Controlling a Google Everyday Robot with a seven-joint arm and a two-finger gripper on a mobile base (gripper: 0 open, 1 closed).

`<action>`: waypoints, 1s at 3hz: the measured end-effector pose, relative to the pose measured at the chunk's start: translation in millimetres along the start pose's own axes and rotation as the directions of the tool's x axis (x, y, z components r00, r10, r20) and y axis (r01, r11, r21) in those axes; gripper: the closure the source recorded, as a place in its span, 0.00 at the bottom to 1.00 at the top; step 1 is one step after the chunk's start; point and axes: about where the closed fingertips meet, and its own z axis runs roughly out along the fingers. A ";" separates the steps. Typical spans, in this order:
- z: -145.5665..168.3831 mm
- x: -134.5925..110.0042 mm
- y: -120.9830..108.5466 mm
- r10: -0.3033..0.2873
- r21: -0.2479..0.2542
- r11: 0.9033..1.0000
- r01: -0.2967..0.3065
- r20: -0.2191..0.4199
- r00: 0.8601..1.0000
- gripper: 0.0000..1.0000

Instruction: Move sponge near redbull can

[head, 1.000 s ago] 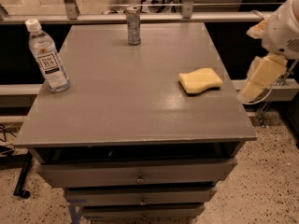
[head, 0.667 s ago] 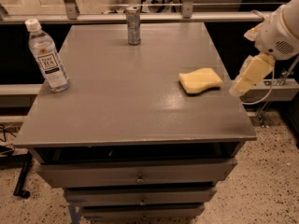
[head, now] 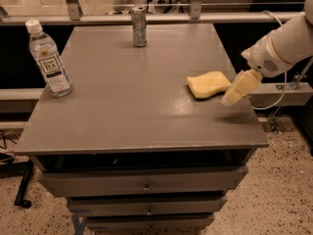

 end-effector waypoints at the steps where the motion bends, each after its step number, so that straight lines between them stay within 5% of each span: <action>1: 29.9 -2.0 0.8 0.025 -0.033 0.999 -0.024 0.035 0.999 0.00; 3: 55.8 -20.2 -0.9 0.053 -0.065 0.997 -0.046 0.104 0.993 0.38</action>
Offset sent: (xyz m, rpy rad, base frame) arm 0.0350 0.0392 -0.0459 0.1564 0.0243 0.0009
